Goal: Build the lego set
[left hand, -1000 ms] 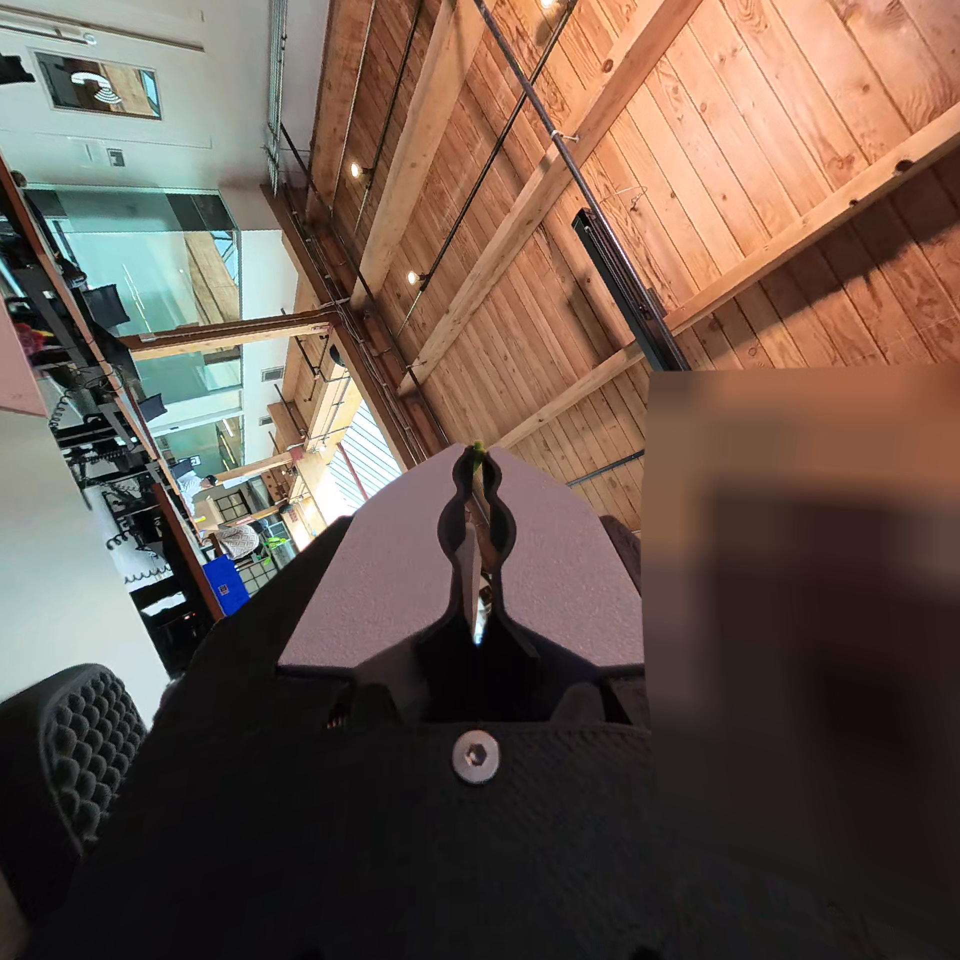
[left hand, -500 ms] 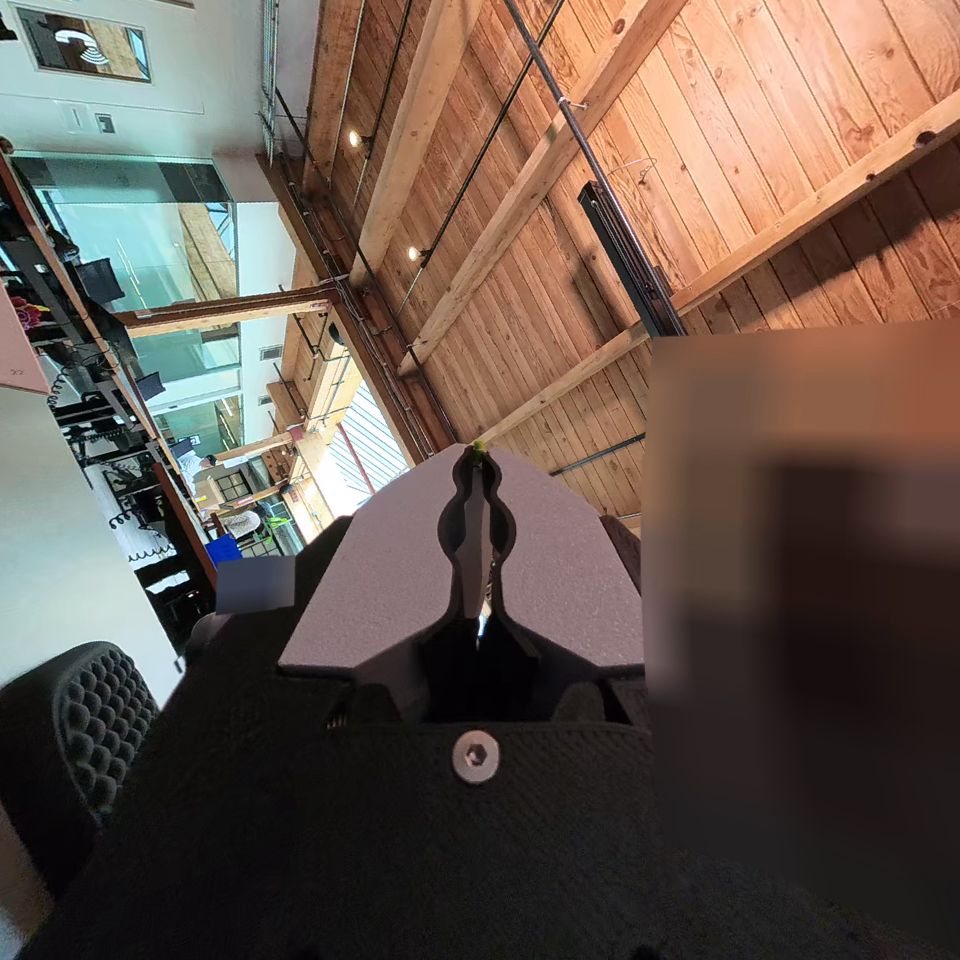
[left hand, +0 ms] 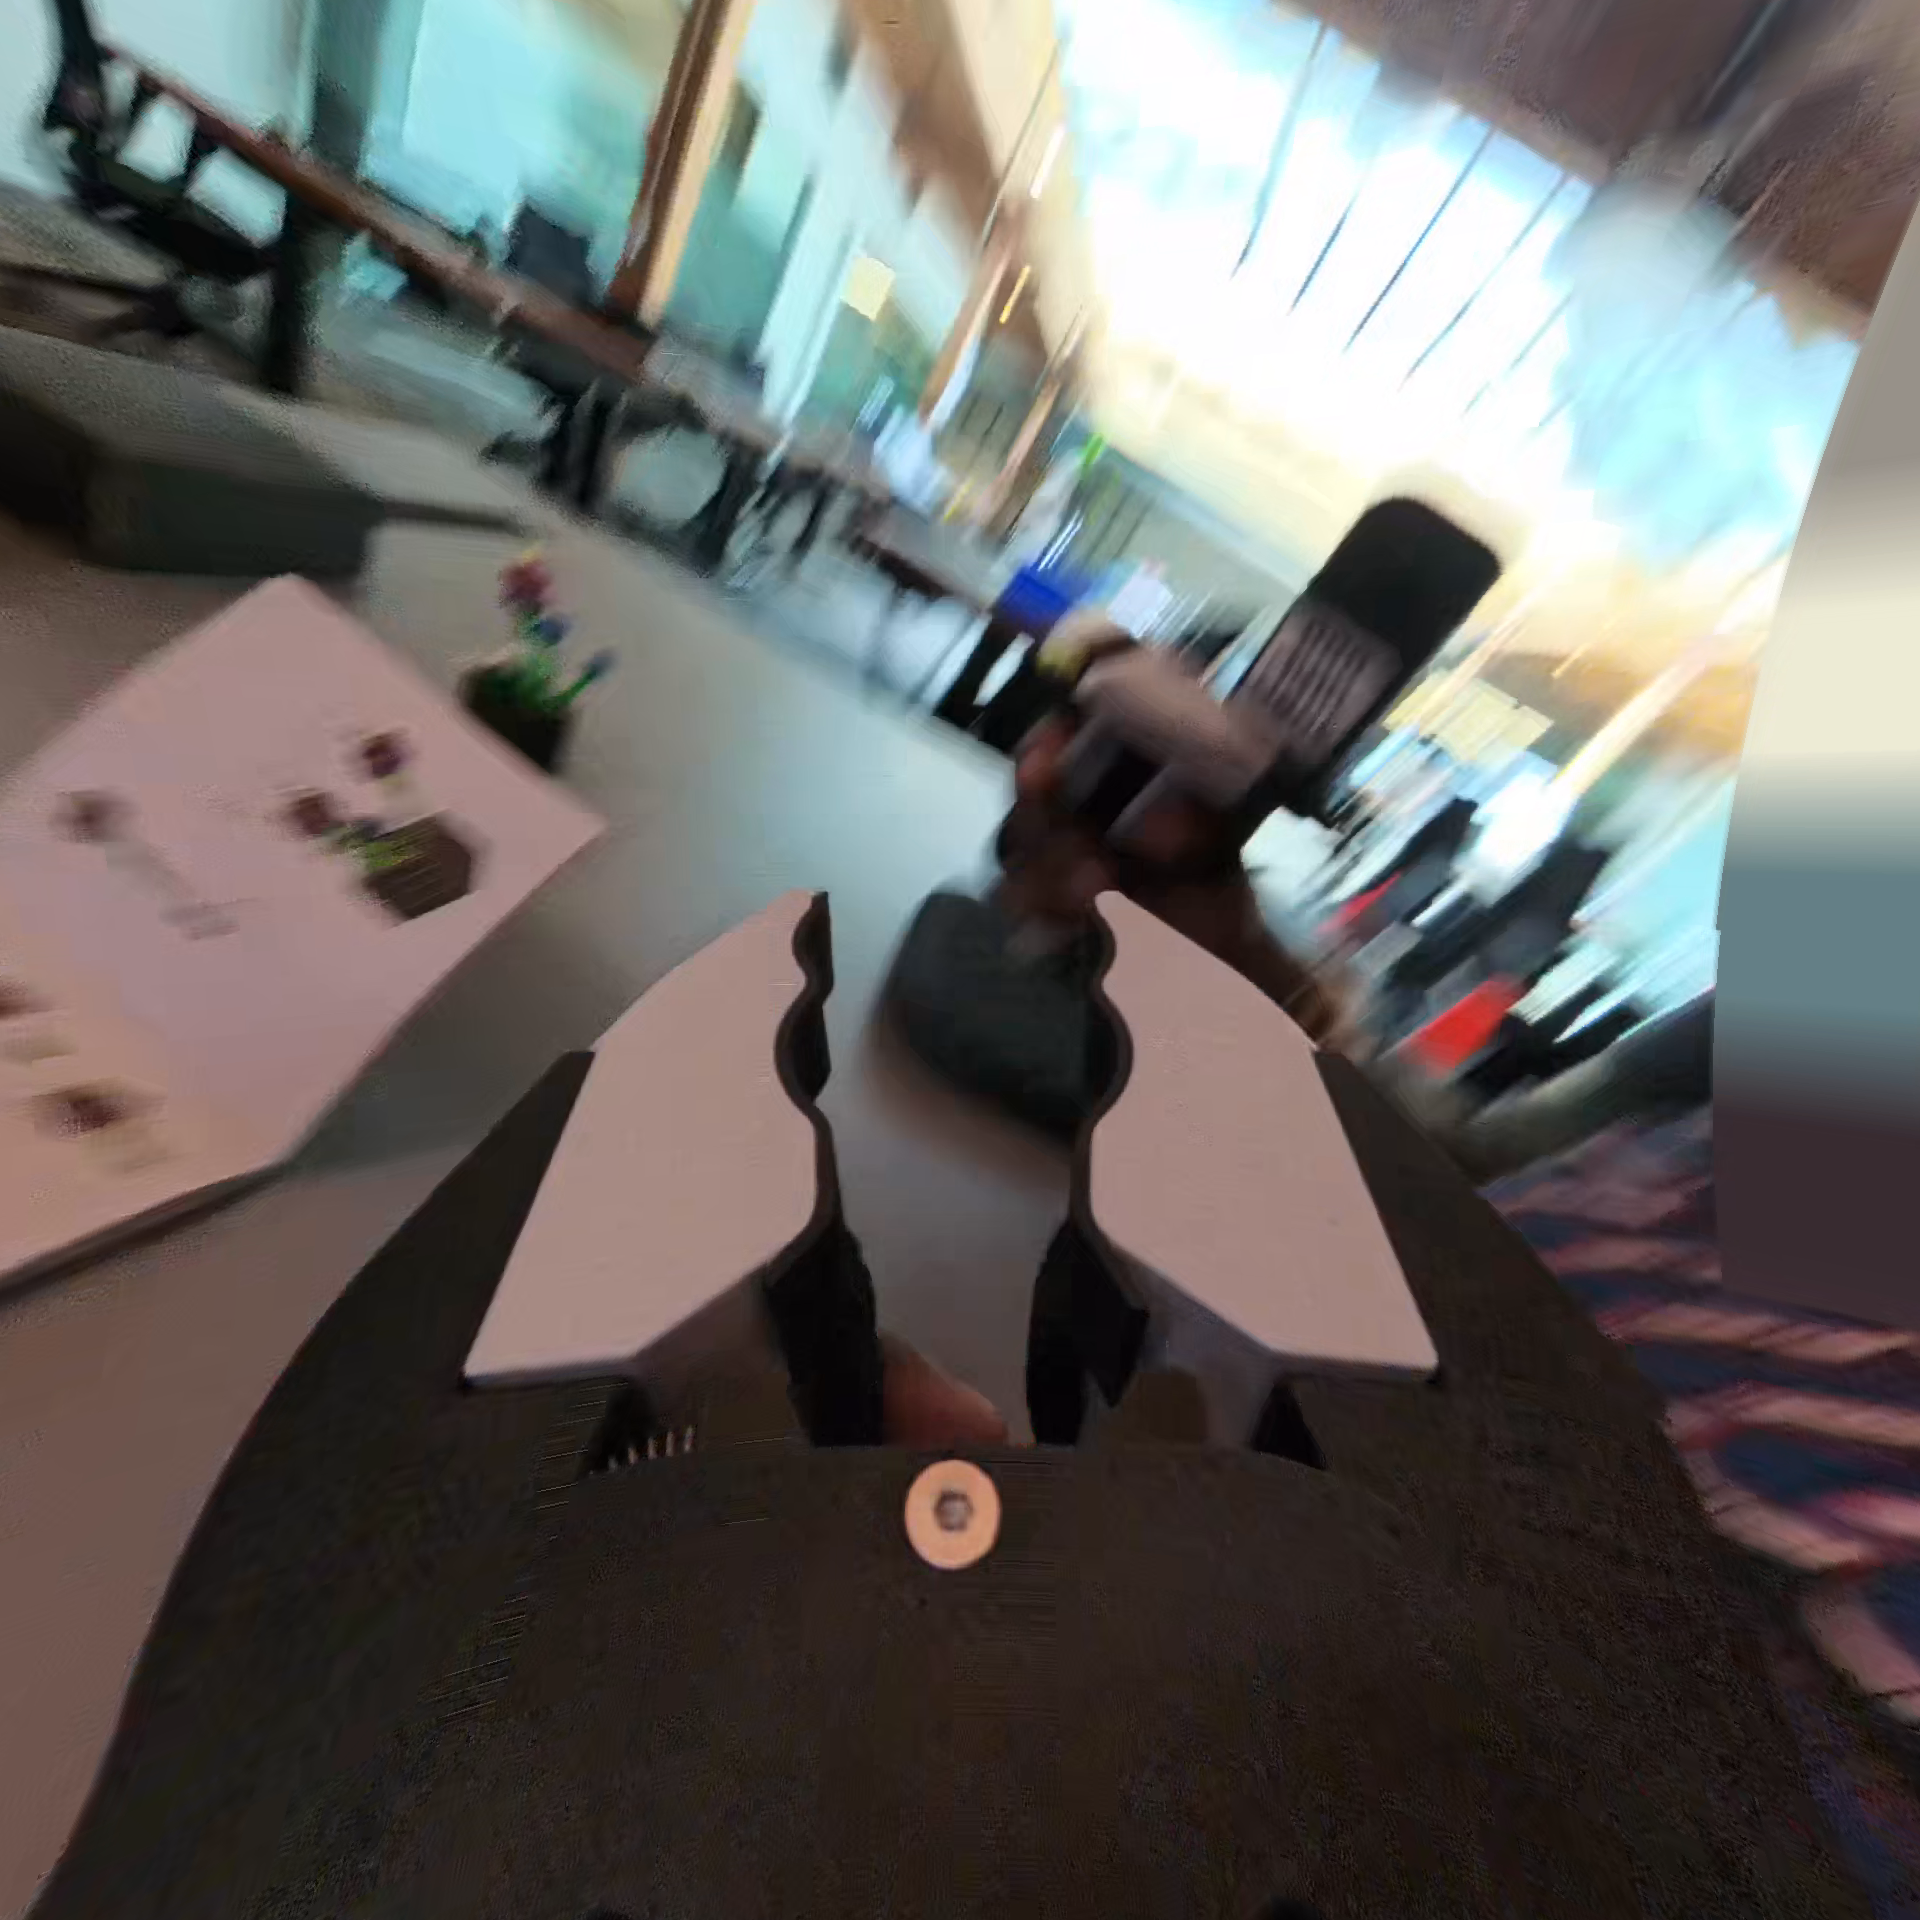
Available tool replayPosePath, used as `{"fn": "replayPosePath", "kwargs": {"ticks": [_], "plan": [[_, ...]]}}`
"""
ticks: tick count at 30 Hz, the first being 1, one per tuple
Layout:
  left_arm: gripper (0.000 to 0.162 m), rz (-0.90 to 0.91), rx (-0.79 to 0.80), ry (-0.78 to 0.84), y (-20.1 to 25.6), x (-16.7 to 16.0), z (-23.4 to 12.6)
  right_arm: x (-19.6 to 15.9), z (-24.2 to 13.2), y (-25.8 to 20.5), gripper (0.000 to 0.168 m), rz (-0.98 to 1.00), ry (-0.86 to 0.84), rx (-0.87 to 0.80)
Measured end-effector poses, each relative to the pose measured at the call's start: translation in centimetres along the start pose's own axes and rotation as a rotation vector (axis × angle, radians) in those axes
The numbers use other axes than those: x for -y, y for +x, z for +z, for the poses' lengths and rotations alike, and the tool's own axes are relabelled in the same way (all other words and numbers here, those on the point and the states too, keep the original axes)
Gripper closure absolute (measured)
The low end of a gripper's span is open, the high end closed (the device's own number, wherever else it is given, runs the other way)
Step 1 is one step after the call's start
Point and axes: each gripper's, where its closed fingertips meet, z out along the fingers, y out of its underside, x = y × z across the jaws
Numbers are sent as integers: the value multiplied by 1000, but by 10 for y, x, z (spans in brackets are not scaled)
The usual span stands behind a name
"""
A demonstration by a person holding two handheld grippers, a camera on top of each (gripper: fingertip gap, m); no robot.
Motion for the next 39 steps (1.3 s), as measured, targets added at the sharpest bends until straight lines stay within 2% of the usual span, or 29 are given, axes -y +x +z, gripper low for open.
{"fn": "replayPosePath", "kwargs": {"ticks": [2, 4, 7, 10, 14, 17, 19, 24, 27, 29, 31, 34, 39], "plan": [[114, 358, 220, -337, -39, -34, -13, -22, -11, 1, 166, 180, -126, 96], [120, 540, 259, -564, -57, -56, -20, -46, -18, -3, 166, 310, -271, 181], [124, 577, 186, -779, -65, -82, -18, -77, -20, -15, 166, 413, -461, 290], [130, 493, 176, -957, -78, -102, -21, -95, -15, -24, 166, 494, -593, 383], [134, 508, 158, -957, -84, -101, -15, -114, -9, -23, 166, 450, -781, 436], [142, 477, 120, -973, -82, -104, -15, -118, -3, -24, 166, 420, -851, 472], [141, 465, 122, -1010, -84, -109, -16, -119, 2, -23, 166, 411, -868, 482], [141, 462, 126, -1010, -86, -110, -13, -119, 4, -19, 166, 424, -836, 444], [126, 455, 121, -1007, -85, -110, -13, -119, -4, -20, 166, 457, -807, 417], [123, 469, 127, -1004, -85, -110, -13, -119, -11, -20, 166, 463, -796, 394], [127, 490, 128, -1007, -85, -111, -12, -117, -17, -18, 166, 471, -778, 374], [141, 508, 124, -1013, -86, -112, -7, -113, -22, -15, 166, 486, -742, 352], [143, 543, 81, -987, -77, -105, -8, -110, -30, -15, 166, 479, -714, 336]]}}
